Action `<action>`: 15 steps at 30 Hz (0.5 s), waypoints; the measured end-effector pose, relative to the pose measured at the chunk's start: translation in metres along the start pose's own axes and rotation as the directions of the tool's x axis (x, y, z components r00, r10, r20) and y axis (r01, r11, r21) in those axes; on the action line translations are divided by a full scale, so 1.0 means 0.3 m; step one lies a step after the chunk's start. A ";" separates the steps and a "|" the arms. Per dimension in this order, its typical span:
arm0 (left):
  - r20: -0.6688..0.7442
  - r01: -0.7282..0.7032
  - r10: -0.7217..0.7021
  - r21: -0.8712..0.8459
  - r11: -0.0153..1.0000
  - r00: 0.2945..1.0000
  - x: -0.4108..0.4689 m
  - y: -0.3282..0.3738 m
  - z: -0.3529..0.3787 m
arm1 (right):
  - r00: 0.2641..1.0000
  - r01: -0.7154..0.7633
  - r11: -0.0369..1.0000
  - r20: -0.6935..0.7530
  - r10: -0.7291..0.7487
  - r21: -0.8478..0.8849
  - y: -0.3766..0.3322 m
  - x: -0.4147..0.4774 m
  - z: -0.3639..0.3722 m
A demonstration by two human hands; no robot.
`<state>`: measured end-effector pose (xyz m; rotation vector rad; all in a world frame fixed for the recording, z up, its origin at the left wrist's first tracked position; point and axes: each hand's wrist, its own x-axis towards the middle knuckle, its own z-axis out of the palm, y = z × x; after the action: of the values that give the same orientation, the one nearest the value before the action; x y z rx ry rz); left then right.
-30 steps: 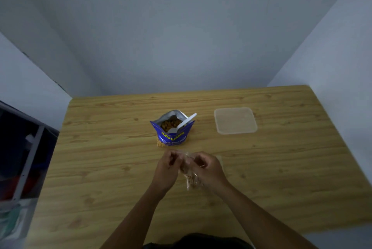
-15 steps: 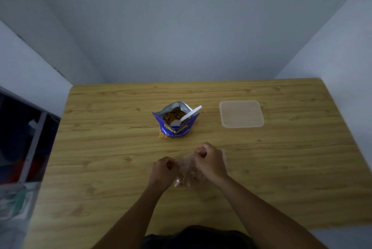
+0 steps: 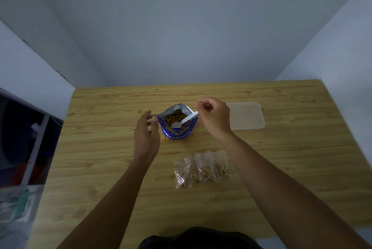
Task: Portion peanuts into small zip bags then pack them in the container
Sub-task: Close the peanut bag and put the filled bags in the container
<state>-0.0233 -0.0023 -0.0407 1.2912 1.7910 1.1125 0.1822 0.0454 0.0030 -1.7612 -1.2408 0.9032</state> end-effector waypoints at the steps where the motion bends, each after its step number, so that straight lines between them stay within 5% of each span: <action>1: 0.025 -0.040 0.039 0.028 0.999 0.999 0.011 0.015 -0.002 | 1.000 0.016 1.000 0.012 -0.016 0.001 0.002 0.000 -0.004; 5: 0.077 -0.152 0.146 0.082 0.985 0.986 0.048 0.017 0.001 | 0.990 0.123 0.992 0.070 -0.124 0.019 -0.017 -0.020 -0.049; 15: 0.090 -0.139 0.131 0.092 0.986 0.987 0.060 0.010 0.005 | 0.973 0.192 0.978 0.112 -0.201 0.088 -0.033 -0.012 -0.234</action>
<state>-0.0261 0.0159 -0.0393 1.5150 1.7360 1.0367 0.2388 0.0304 0.0431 -1.5119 -1.4117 0.9393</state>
